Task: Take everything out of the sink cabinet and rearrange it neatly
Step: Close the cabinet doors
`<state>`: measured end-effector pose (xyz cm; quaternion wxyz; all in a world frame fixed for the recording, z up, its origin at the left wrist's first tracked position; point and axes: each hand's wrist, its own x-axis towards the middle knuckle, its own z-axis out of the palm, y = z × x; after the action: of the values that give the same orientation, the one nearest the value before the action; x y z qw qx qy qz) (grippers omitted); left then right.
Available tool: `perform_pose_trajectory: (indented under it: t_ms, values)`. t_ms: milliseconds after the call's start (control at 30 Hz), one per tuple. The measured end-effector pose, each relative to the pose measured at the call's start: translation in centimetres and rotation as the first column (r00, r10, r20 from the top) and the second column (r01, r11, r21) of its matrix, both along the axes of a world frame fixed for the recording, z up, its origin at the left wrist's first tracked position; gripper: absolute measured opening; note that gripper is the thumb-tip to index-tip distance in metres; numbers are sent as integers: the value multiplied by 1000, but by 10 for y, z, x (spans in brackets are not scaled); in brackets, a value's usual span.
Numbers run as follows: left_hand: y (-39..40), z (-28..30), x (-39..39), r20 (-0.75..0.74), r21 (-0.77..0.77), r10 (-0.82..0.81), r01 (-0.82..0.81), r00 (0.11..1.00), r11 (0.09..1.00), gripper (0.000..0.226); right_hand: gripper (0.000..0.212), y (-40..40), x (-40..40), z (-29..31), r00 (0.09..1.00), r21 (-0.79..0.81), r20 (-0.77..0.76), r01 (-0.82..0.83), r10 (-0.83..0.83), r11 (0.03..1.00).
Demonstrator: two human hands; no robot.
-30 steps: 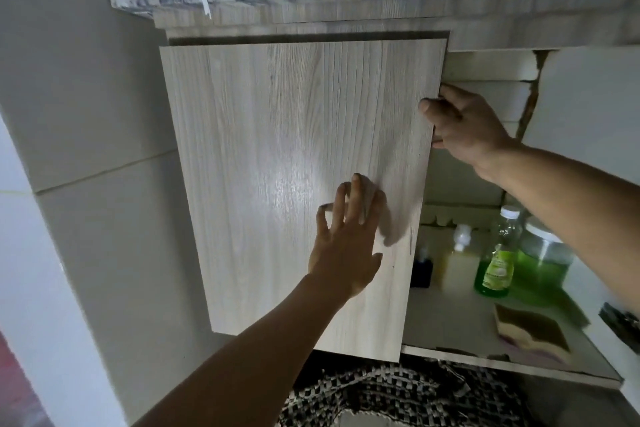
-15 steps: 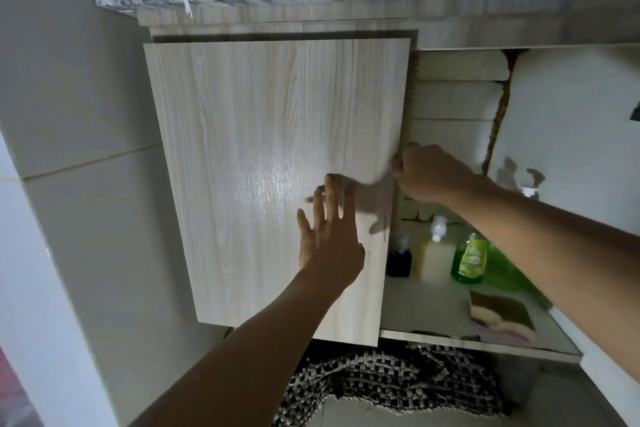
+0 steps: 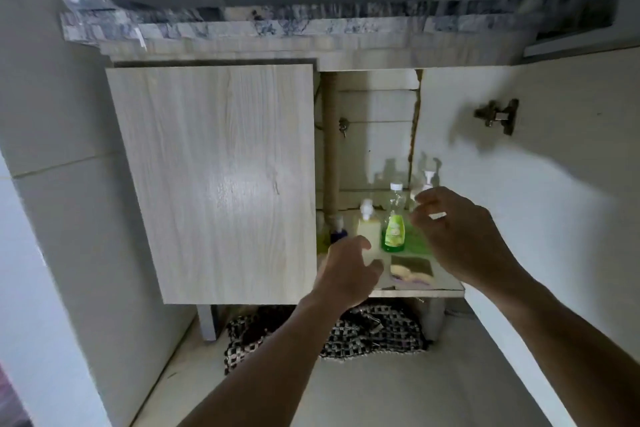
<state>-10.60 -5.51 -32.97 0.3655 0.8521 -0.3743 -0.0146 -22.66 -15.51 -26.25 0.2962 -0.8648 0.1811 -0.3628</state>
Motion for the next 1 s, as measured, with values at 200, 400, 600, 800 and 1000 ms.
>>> perform_pose_trajectory:
  t_ms: [200,400,600,800,1000]
  values:
    - [-12,3,-104,-88,-83,-180,173,980,981,47,33,3,-100,18,984,-376,-137,51,-110,925]
    - [-46,65,-192,61,-135,-330,335,942,933,83,38,-8,-176,96,978,-672,142,207,-150,711]
    - [-112,97,-268,193,-198,-281,318,940,927,101,49,-55,-231,134,860,-560,358,510,-364,653]
    - [-145,90,-277,126,-147,-184,202,975,968,102,40,-84,-233,122,944,-257,24,324,-329,910]
    - [-124,86,-254,211,-101,-165,189,964,977,104,36,-77,-218,116,952,-311,99,307,-290,900]
